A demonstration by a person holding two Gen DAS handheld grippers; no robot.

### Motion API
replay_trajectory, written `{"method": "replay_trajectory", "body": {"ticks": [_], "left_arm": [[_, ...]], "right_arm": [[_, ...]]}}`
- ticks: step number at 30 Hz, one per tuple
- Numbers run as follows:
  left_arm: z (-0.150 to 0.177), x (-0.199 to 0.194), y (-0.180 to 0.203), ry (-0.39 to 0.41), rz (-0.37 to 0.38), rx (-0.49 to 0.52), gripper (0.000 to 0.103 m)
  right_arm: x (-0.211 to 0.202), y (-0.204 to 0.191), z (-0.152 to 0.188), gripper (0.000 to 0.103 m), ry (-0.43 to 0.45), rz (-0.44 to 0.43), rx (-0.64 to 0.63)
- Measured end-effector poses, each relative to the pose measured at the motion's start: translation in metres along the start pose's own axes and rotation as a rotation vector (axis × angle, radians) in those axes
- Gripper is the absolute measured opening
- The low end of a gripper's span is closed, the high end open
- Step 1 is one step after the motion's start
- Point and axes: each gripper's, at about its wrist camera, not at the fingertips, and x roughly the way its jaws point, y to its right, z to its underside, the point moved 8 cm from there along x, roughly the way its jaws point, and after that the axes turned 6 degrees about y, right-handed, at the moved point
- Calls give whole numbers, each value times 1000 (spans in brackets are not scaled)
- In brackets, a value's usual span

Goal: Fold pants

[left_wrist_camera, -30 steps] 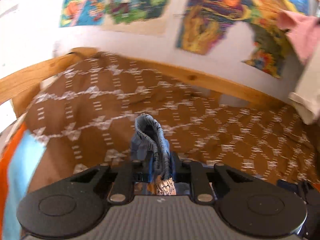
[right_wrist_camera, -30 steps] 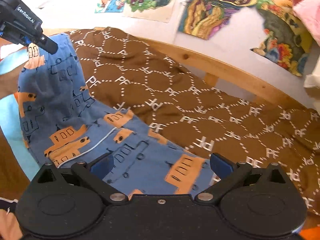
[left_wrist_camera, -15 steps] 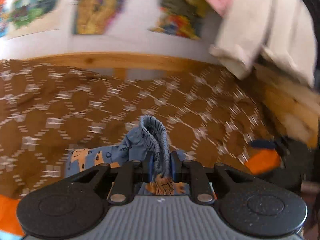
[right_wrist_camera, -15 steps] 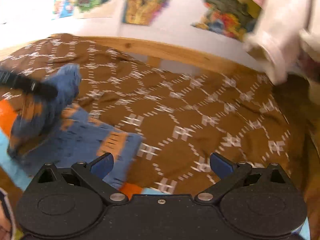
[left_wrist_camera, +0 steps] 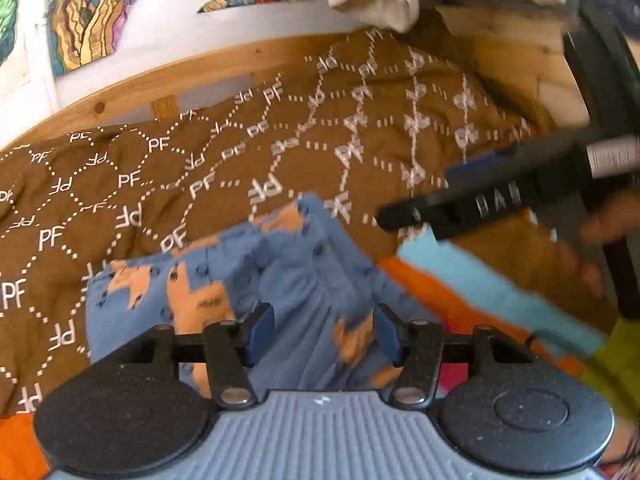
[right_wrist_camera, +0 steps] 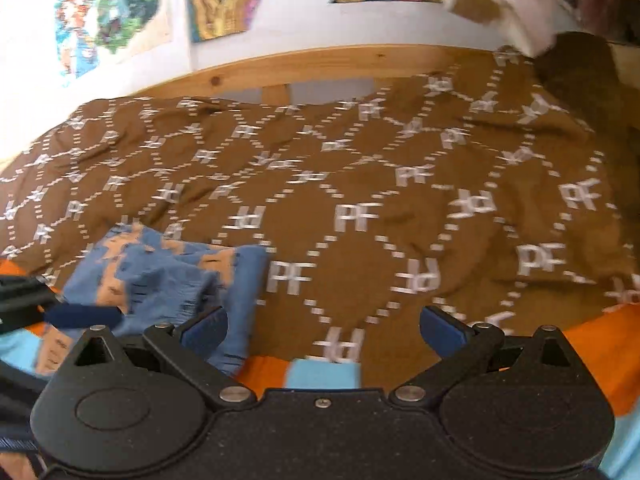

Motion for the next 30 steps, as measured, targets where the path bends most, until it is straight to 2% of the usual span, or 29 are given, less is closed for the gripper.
{"method": "replay_trajectory", "body": {"ticks": [3, 5, 7, 11, 15, 17, 18, 20, 24, 27, 30], "left_arm": [[9, -1, 1, -17, -9, 45, 59], [11, -3, 4, -22, -7, 67, 58], [12, -5, 7, -19, 1, 81, 58], [12, -3, 5, -30, 10, 60, 58], [13, 0, 1, -44, 8, 28, 58], [13, 0, 1, -47, 9, 33, 58], [13, 0, 1, -48, 9, 37, 57], [13, 1, 2, -51, 16, 39, 52], [14, 0, 6, -51, 28, 57, 35], [13, -1, 6, -47, 24, 56, 21], [12, -4, 2, -48, 25, 22, 12]], "right_arm": [[6, -20, 1, 95, 12, -70, -30], [11, -32, 3, 87, 8, -110, -40], [14, -39, 5, 82, 15, -129, -40], [22, -46, 3, 66, 29, -174, 6], [27, -50, 3, 54, 30, -201, 47], [31, -52, 5, 40, 18, -213, 54], [32, -53, 6, 38, 14, -217, 57], [34, -54, 8, 32, 5, -227, 60], [34, -52, 10, 28, -2, -230, 77], [34, -49, 10, 18, -7, -227, 100], [34, -48, 10, 10, -8, -216, 113]]}}
